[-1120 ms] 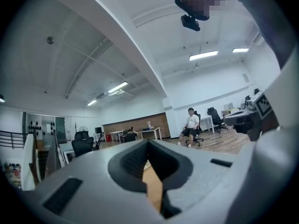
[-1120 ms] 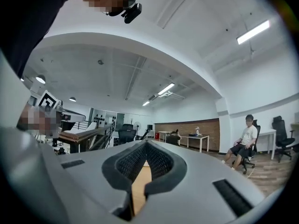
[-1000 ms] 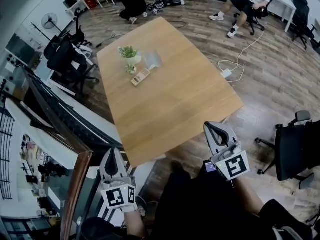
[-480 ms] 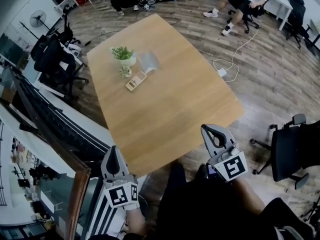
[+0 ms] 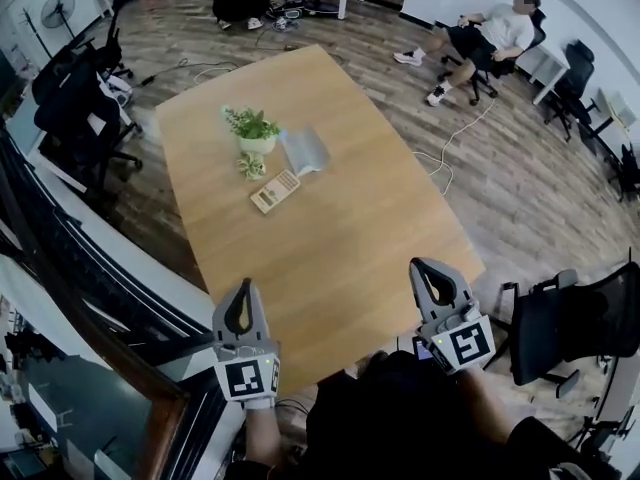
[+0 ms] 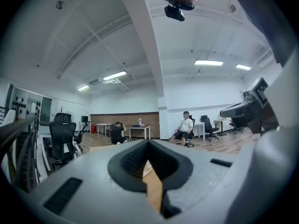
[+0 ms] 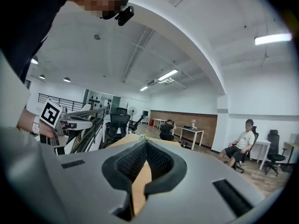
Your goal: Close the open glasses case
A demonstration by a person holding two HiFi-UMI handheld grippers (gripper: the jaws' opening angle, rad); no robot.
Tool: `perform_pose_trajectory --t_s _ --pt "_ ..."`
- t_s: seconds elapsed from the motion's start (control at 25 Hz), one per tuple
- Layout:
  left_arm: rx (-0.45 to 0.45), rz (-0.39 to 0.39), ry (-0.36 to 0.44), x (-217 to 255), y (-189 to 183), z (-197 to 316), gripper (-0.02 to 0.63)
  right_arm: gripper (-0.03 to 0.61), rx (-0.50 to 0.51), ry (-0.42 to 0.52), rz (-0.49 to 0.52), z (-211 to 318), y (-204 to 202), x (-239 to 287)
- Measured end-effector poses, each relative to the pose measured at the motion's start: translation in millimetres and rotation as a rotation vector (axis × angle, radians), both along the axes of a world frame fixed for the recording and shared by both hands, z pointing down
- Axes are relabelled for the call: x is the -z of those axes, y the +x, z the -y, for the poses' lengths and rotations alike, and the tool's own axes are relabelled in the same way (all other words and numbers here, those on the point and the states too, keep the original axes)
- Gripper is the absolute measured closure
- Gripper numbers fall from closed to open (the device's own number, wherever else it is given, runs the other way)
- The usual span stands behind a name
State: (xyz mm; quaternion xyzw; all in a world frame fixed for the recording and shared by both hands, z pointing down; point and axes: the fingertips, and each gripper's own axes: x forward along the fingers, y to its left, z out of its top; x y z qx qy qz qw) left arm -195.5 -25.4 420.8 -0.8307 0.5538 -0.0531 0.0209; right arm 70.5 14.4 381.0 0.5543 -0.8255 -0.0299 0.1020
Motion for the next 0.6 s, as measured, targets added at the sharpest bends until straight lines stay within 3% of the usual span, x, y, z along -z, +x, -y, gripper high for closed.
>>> perform_pose_trajectory --t_s 0.24,0.6 --pt "0.003 -0.055 0.004 -2 -13 30 0.614 0.566 -0.016 0.011 -0.061 29 -10 -1" --pt "0.086 -0.052 -0.042 -9 2 29 0.614 0.566 0.021 -0.051 0.063 93 -13 -27"
